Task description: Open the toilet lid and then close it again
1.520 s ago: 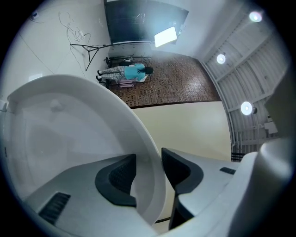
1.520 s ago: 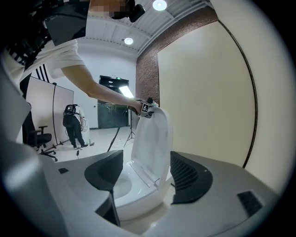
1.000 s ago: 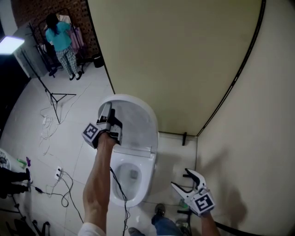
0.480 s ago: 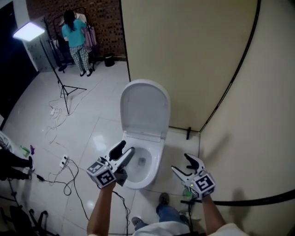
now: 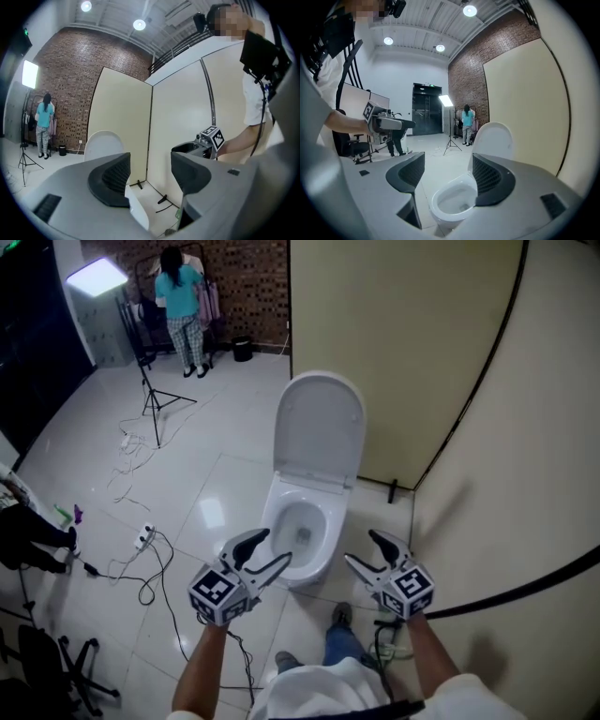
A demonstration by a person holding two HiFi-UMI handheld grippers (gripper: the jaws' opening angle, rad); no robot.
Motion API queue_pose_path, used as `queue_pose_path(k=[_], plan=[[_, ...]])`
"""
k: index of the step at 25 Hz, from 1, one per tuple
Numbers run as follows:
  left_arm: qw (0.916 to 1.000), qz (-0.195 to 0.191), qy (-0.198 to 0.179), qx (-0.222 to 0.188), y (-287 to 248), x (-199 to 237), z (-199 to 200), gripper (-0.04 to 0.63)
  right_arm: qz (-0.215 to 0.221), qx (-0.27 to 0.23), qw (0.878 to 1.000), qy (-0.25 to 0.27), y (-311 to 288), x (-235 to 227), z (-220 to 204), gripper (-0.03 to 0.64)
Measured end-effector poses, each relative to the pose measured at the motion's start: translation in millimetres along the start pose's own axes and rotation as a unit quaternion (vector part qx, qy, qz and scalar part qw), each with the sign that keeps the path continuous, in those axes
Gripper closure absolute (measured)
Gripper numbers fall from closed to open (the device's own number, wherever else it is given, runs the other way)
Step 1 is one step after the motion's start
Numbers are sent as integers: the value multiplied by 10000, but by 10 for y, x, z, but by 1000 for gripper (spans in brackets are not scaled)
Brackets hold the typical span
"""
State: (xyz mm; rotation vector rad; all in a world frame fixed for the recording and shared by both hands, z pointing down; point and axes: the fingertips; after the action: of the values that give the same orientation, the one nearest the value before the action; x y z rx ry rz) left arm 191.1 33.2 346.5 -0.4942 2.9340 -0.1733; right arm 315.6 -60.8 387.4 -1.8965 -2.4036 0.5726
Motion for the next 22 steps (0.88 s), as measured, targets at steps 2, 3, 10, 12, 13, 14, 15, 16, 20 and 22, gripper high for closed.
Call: queue_pose_path(k=[2,3,10,12,13,14,15,16,20,22], plan=[[9999,111,21,-37,90,-23,-6,328,23,-7,10000,50,25,80,-19,307],[9998,154,12,-126,135,-28,21,328,39,-5,10000,76,40,117,-14,307],[9991,160,-187,-332,231,-37,219,328,-59,152,9998,106,63,6,-25,307],[9993,112,-245,-240,177,-45,254,328,-54,204,9997,142,26,-160,21,307],[9994,92,-284,-203,139,-40,284,328,-50,222,9996,176,0,-273,72,307],[9993,76,-311,-176,90,-25,313,328,-41,240,9995,208,-37,-410,134,307],[9993,63,-329,-153,29,0,332,328,-27,258,9994,226,-90,-568,203,307],[9993,59,-346,-126,-42,34,339,328,-11,278,9994,218,-161,-746,273,307],[9988,25,-482,-31,-456,219,314,328,51,410,9991,74,-587,-1621,546,307],[9988,12,-489,44,-742,354,305,327,112,497,9987,29,-853,-2105,696,307]])
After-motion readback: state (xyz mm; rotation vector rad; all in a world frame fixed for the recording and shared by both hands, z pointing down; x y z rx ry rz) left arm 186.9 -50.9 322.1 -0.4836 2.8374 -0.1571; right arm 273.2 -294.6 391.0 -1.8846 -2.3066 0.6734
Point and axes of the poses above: the fingertips, and each gripper's own axes: y backward along the fingers, x to its left, z out of its top, and after that the axes turned 12 degrees about -y, right-handed
